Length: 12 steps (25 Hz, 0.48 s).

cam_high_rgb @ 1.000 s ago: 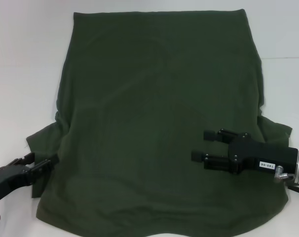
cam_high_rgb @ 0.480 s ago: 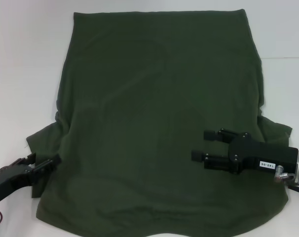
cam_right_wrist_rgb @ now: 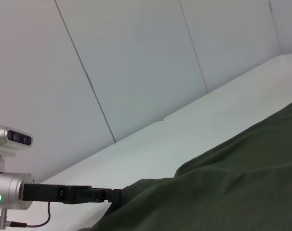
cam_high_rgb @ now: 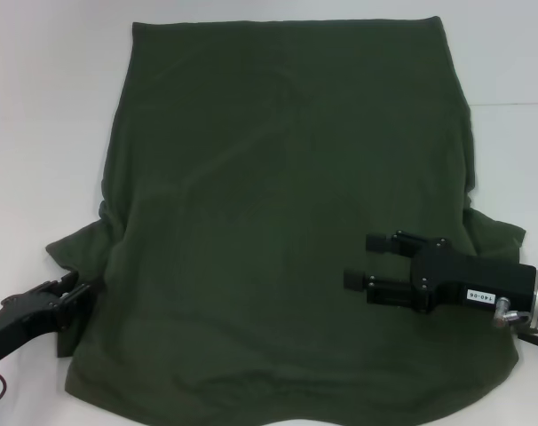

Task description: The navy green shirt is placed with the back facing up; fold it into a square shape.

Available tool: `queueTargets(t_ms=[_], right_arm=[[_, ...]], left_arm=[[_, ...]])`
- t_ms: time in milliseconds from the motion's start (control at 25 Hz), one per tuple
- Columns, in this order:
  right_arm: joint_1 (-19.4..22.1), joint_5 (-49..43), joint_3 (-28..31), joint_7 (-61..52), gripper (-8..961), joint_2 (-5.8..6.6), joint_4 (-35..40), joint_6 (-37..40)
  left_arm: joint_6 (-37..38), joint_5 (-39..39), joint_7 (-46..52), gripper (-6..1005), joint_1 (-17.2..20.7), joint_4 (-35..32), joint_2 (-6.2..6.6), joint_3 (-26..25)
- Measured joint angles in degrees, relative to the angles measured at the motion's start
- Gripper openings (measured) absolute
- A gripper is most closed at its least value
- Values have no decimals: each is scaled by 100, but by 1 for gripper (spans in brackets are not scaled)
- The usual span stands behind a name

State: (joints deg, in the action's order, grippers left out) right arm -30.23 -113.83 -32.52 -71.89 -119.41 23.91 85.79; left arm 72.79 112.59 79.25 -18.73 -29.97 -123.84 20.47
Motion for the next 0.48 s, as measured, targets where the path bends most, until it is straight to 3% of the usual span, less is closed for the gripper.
queueTargets(t_ms=[480], right_arm=[[8,51,0,9,883,-4,-18,14]], left_arm=[[-390,8,39,204,-102,1,-7,19]])
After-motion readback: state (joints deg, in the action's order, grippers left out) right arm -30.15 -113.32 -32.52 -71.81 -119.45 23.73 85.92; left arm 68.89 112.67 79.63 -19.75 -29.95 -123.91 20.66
